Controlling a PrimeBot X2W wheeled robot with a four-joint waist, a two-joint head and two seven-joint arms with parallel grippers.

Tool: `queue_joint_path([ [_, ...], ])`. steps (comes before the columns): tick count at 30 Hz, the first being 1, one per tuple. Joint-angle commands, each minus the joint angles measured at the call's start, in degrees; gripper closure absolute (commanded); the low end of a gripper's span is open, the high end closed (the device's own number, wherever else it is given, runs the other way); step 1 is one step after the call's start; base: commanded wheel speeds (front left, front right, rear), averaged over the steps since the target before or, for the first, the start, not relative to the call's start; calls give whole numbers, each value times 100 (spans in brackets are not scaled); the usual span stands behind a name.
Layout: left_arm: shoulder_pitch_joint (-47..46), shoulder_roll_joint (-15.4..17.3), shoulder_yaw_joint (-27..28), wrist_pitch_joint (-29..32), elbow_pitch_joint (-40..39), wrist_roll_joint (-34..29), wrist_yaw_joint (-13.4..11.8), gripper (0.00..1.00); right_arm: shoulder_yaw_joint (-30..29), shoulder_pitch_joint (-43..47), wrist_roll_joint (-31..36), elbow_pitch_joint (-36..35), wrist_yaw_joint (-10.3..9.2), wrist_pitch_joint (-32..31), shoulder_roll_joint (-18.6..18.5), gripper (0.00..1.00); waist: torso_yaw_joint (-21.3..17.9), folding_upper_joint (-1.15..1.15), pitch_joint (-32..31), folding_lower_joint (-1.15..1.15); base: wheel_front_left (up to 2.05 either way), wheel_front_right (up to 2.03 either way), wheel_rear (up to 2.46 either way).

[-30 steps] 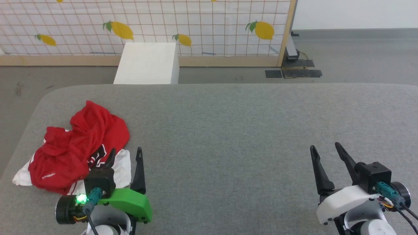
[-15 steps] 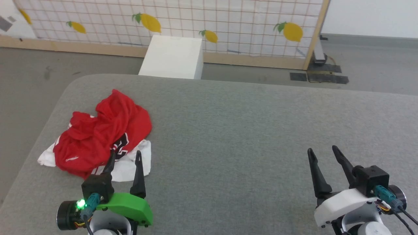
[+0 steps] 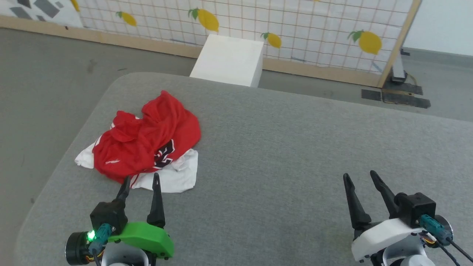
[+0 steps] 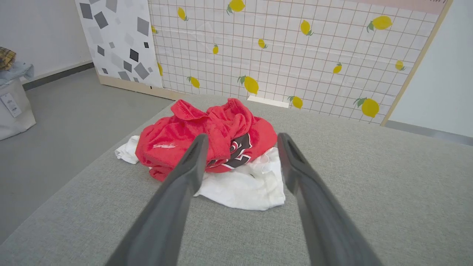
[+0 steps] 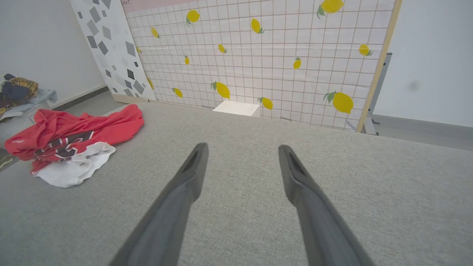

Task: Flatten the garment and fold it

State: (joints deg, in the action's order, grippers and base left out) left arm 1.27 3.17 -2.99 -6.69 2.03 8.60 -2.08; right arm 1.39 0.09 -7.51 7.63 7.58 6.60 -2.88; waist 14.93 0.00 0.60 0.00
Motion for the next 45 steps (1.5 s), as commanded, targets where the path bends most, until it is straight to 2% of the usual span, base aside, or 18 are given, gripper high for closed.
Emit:
queue_joint_path([
  [1,99,-14,-29,-54,23,45,-35,0,12,76,-62,48,-4,67,0,0,159,0,-4,0,0,0,0],
  [14,197,-17,-82,-208,70,179,-89,0,102,101,-198,226,-5,220,0,0,643,0,-45,0,0,0,0],
  [45,357,-24,-152,-570,143,484,-191,0,177,175,-469,545,-7,555,0,0,1470,0,-51,0,0,0,0],
])
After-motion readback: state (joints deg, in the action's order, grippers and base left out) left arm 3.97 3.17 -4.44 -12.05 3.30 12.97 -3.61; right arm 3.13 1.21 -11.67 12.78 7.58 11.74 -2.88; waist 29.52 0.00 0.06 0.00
